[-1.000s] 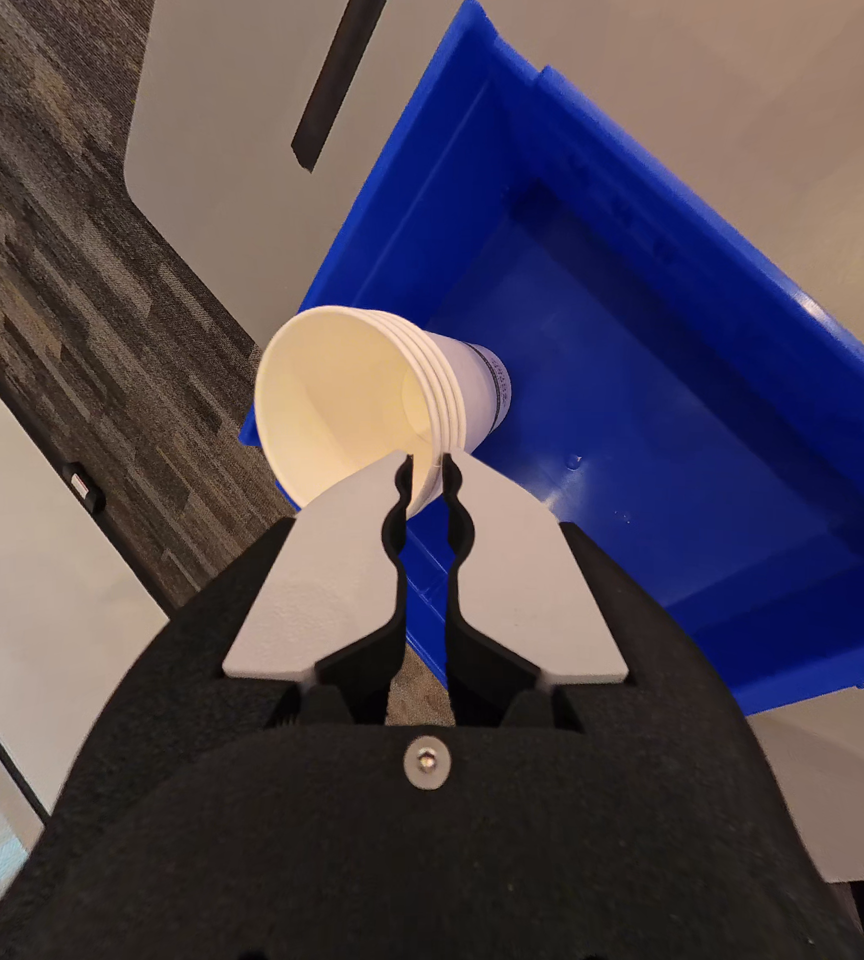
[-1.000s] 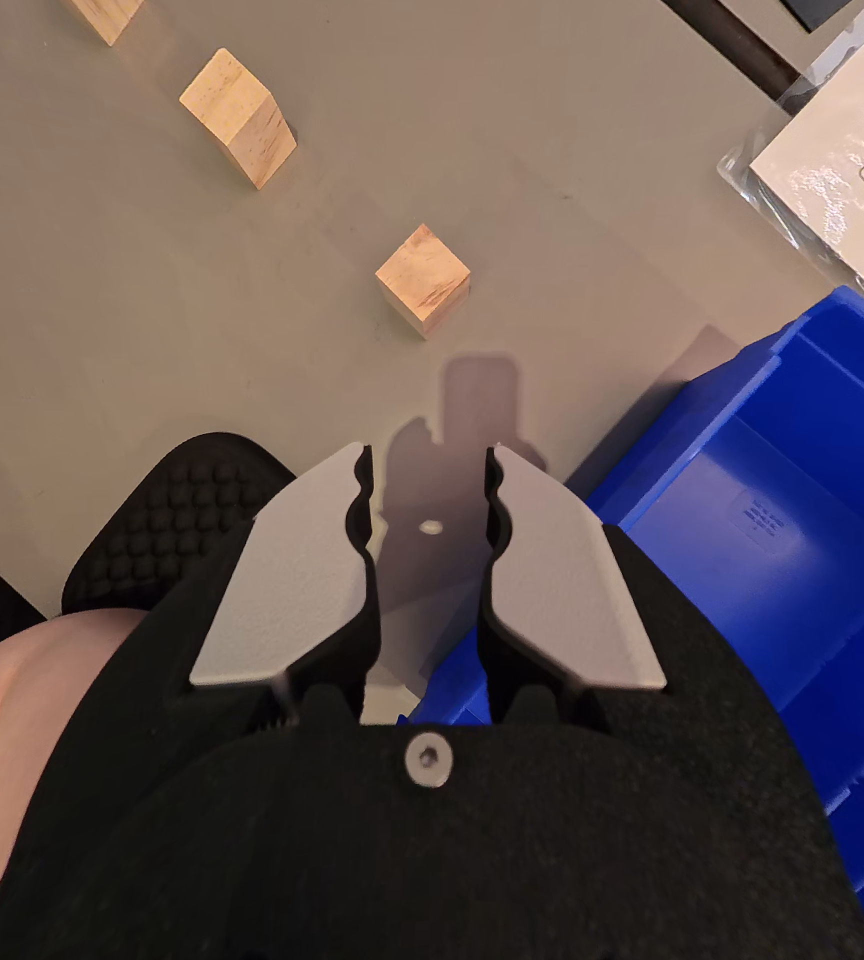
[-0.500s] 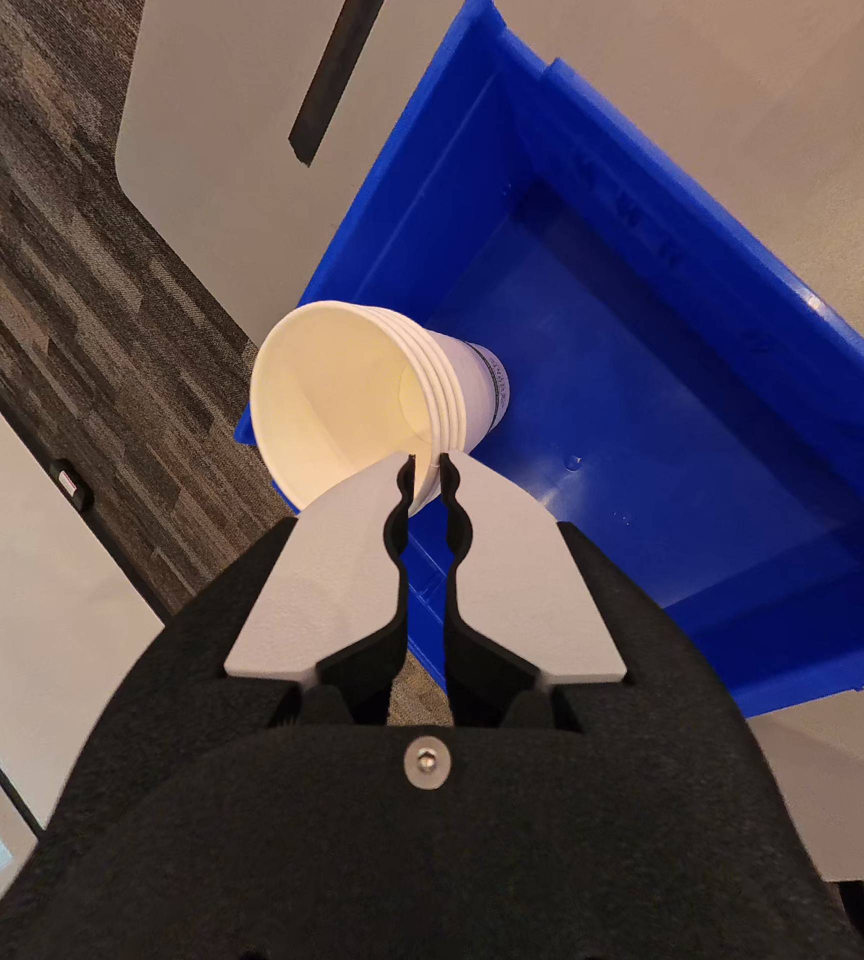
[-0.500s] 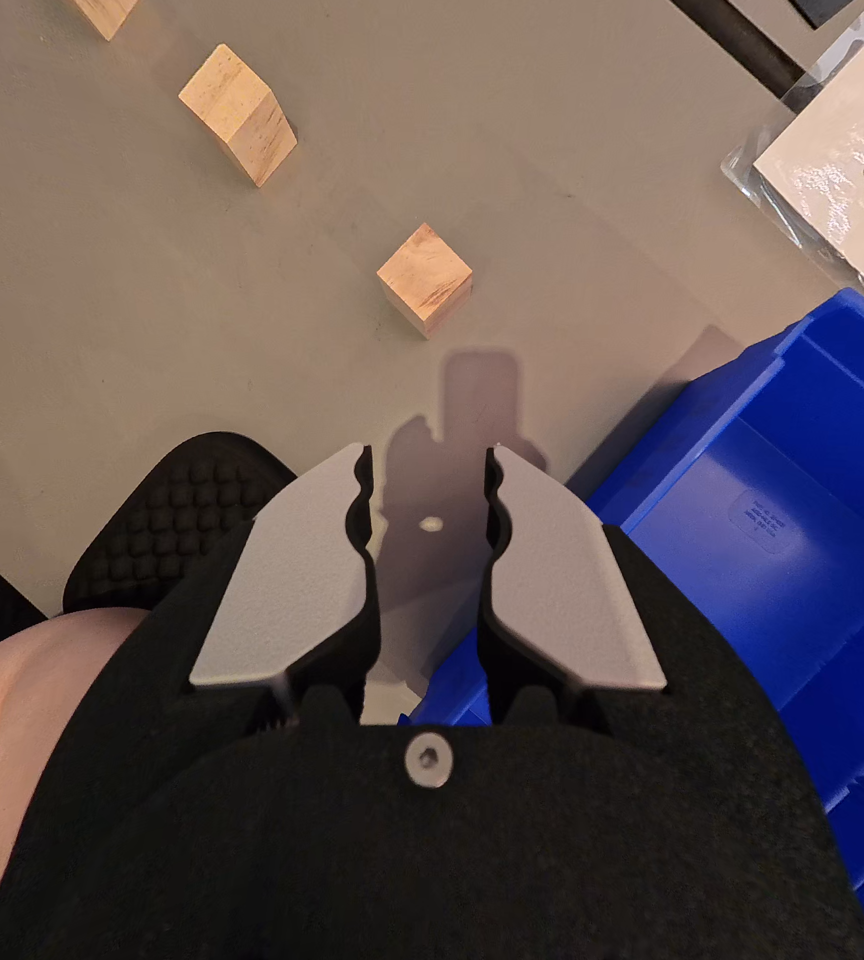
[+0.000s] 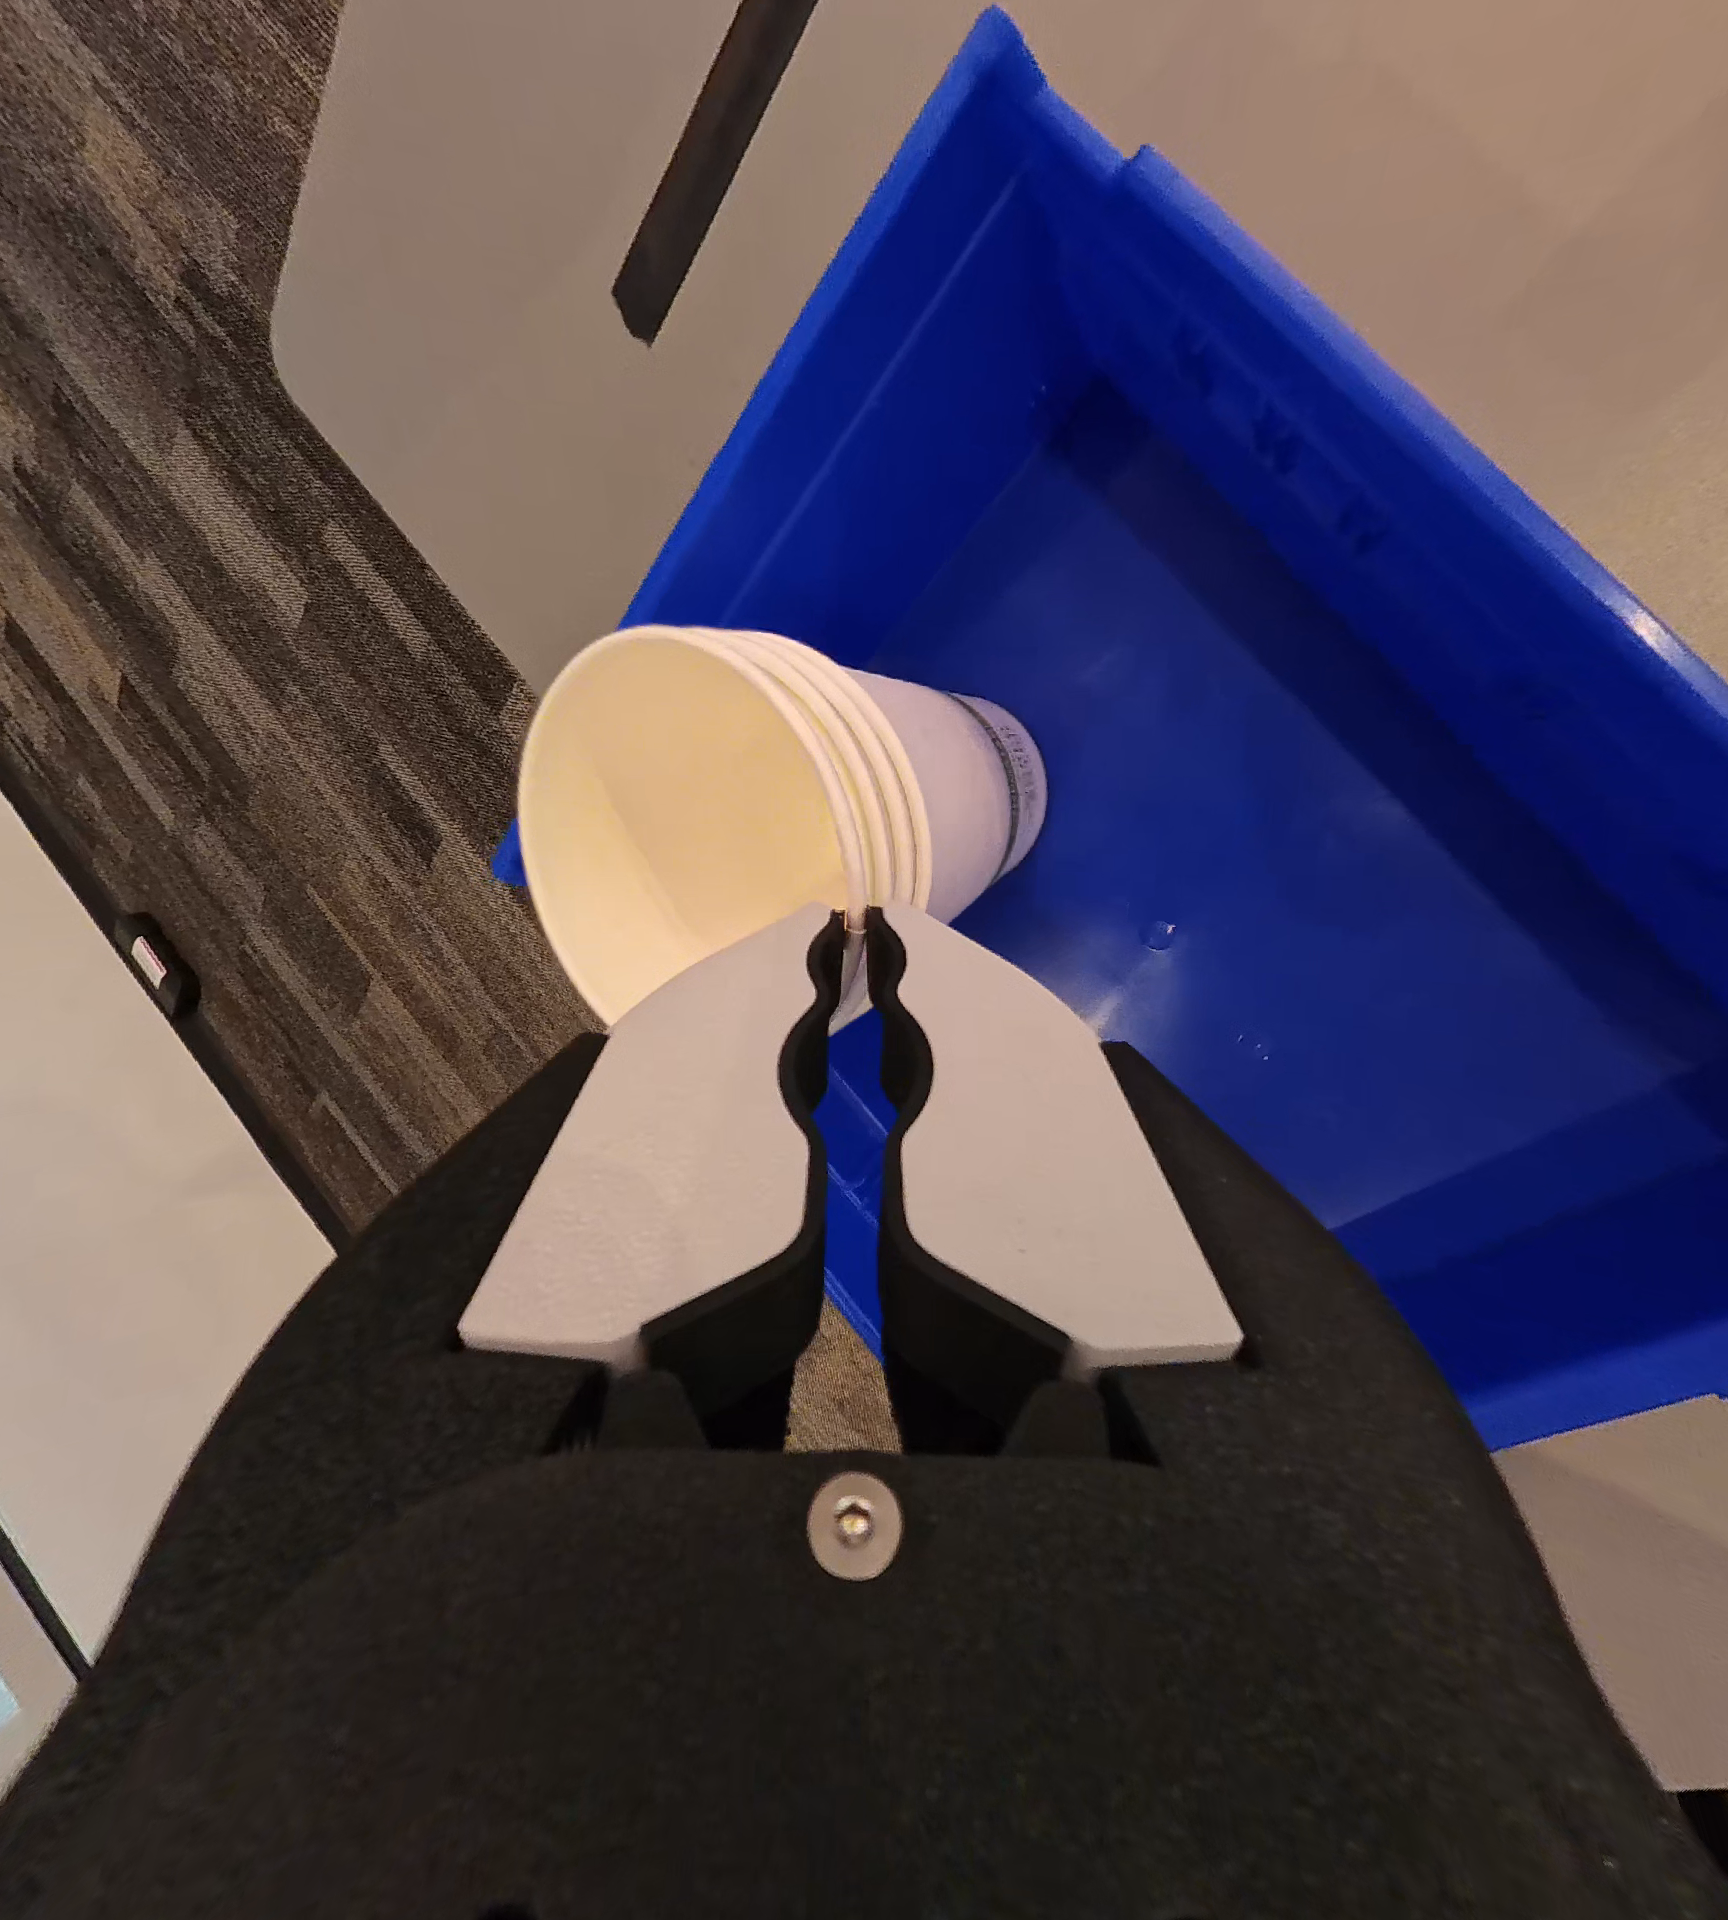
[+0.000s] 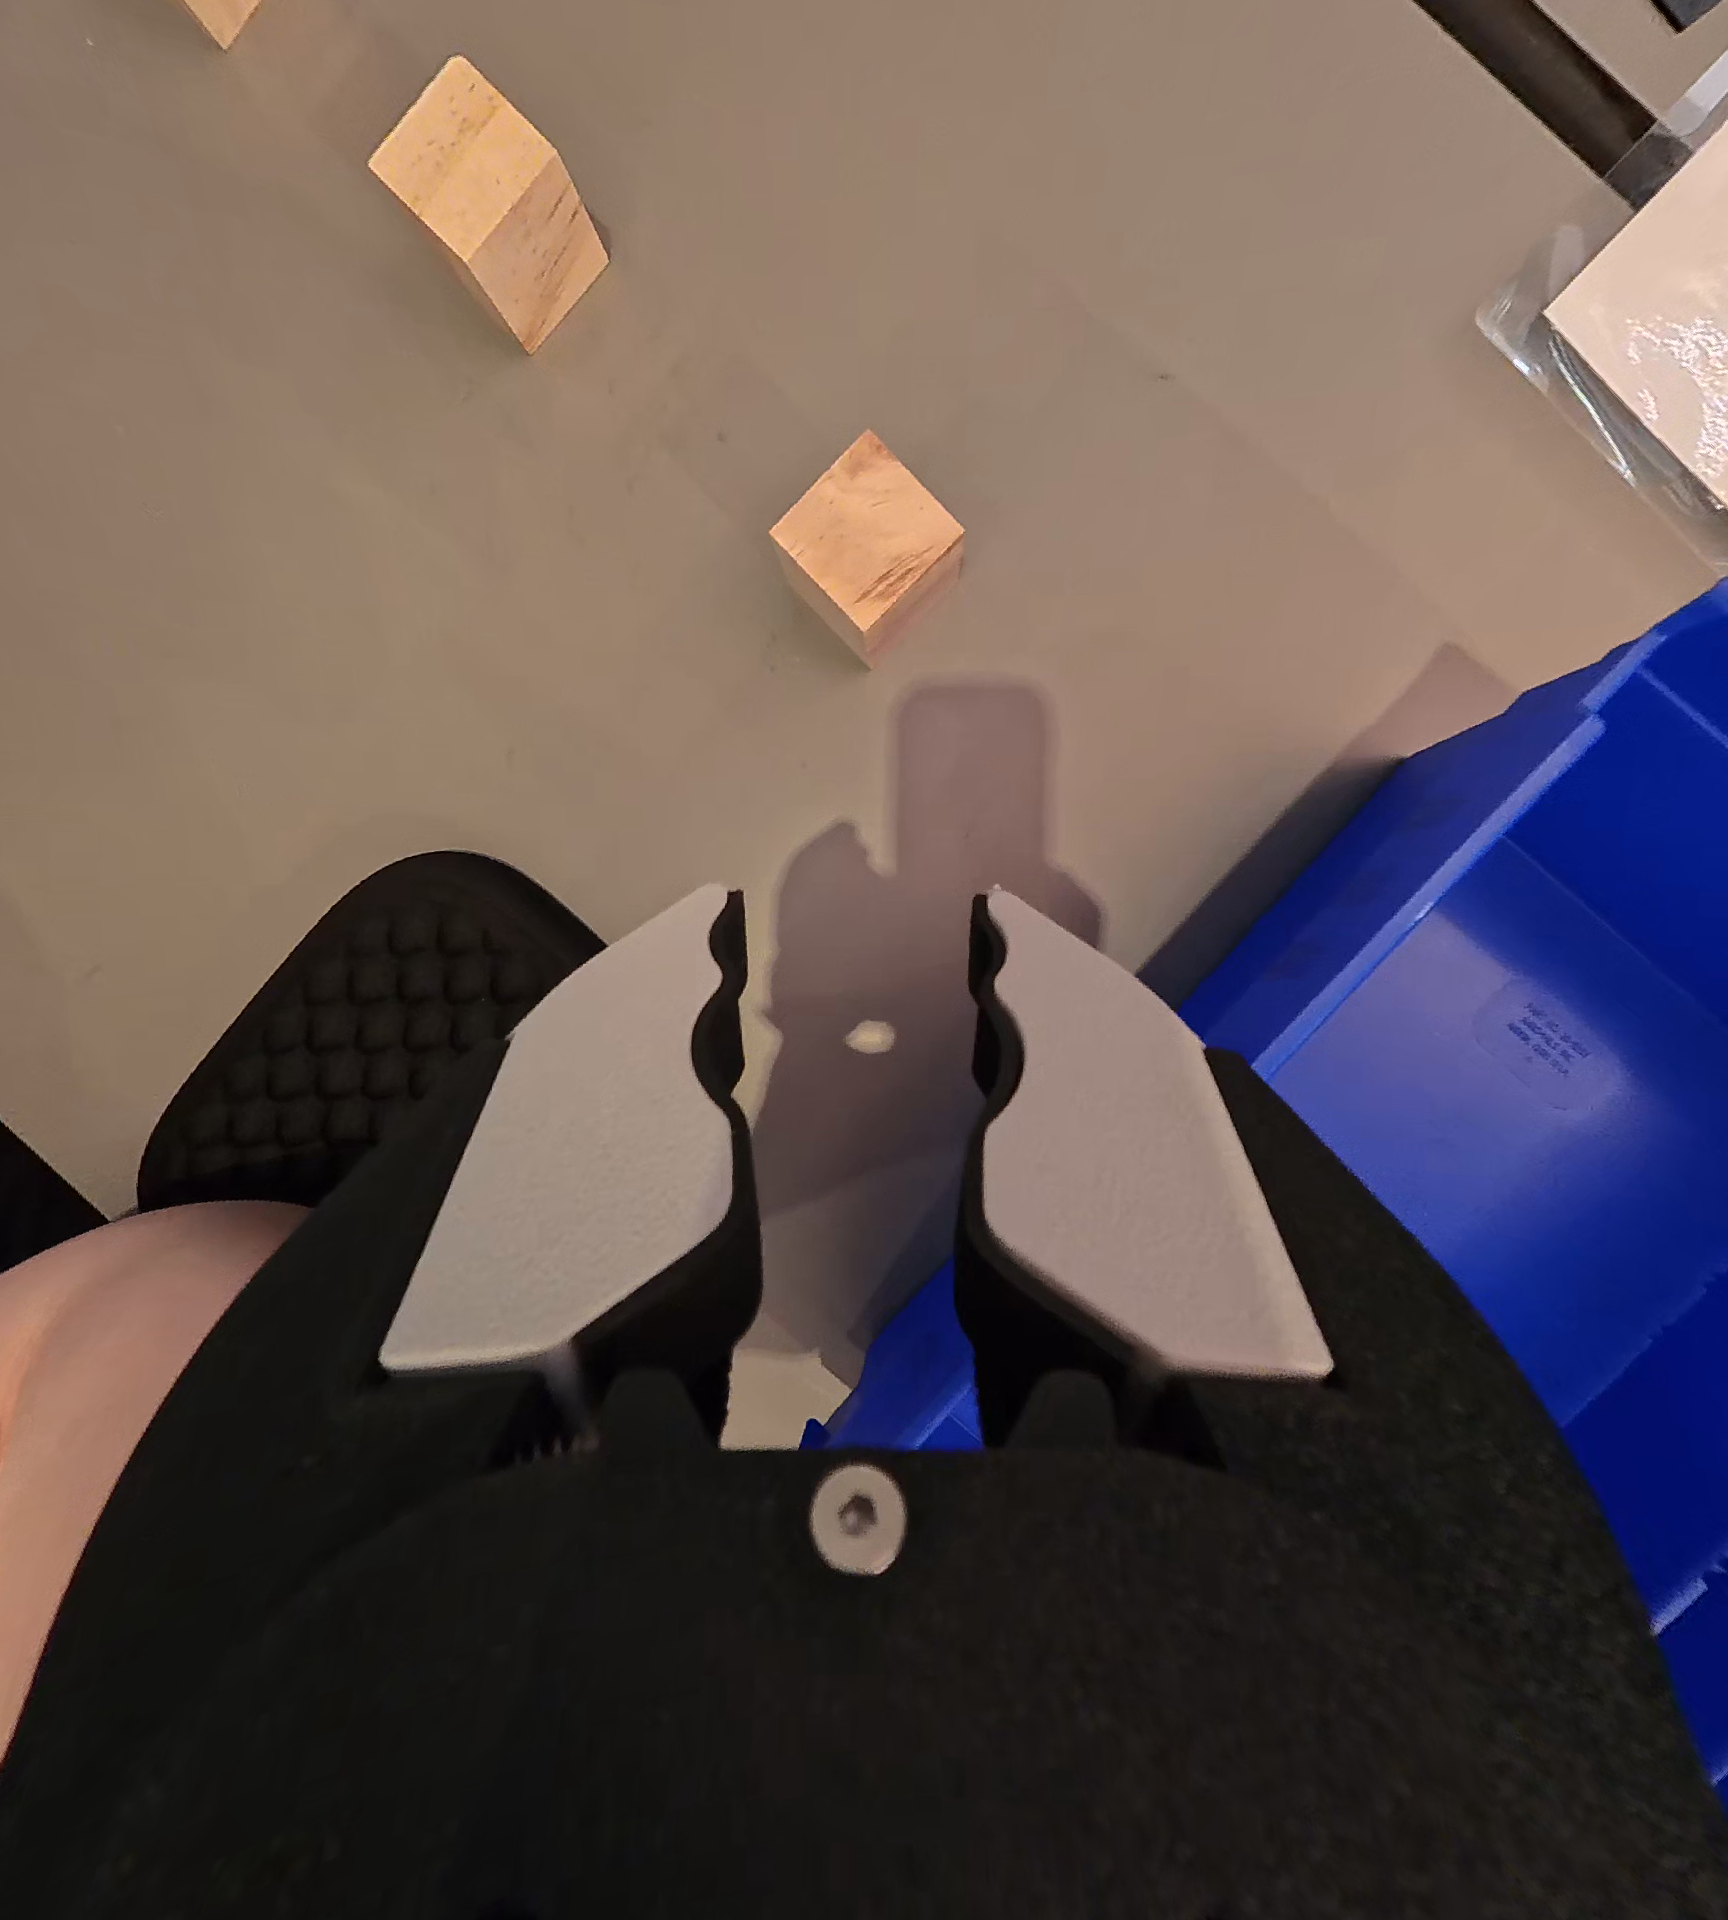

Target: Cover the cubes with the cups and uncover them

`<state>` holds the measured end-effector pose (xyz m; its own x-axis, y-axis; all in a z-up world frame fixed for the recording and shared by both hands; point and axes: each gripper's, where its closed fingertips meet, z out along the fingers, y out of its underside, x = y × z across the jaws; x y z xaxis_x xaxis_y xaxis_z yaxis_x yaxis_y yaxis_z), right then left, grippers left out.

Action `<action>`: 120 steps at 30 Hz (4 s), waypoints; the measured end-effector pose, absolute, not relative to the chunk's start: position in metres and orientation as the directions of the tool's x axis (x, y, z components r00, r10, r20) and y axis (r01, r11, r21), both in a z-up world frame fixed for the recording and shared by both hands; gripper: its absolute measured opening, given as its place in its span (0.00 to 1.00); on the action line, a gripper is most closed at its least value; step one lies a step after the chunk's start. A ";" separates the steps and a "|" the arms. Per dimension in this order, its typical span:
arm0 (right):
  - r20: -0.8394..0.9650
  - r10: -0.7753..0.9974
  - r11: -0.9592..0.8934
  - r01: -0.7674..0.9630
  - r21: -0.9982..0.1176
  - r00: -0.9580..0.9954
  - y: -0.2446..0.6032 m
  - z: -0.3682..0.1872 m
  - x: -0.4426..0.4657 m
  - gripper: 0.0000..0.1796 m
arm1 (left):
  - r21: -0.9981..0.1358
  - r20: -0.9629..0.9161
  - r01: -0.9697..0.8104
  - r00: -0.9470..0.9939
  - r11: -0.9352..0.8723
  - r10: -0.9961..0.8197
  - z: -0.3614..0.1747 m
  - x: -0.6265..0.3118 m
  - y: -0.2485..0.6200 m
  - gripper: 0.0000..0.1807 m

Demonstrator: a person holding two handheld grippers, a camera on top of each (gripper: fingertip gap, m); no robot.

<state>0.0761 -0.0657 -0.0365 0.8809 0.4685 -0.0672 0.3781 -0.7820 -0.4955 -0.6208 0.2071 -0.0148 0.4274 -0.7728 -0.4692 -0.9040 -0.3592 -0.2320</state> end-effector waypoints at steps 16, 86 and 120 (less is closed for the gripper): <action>-0.082 0.475 -0.777 0.374 -0.507 0.876 -0.066 -0.037 0.075 0.23 | -0.238 -0.560 -0.919 0.394 -0.314 -0.729 0.024 -0.619 0.205 0.02; -0.278 0.872 0.007 -0.578 -0.816 0.402 0.058 0.142 -0.186 0.60 | -0.447 -0.639 -0.761 -0.097 0.471 -0.763 0.239 -0.187 0.040 0.02; 0.386 0.737 0.467 -0.005 -0.884 0.554 -0.002 0.175 -0.176 0.42 | -0.857 -0.487 -0.300 0.202 0.420 -0.850 0.168 -0.235 -0.008 0.04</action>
<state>-0.1756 -0.0024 0.1751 0.5542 0.7373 0.3863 -0.0050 0.4671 -0.8842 -0.2351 -0.0076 0.1677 0.2015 -0.8499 -0.4868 -0.2996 0.4197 -0.8568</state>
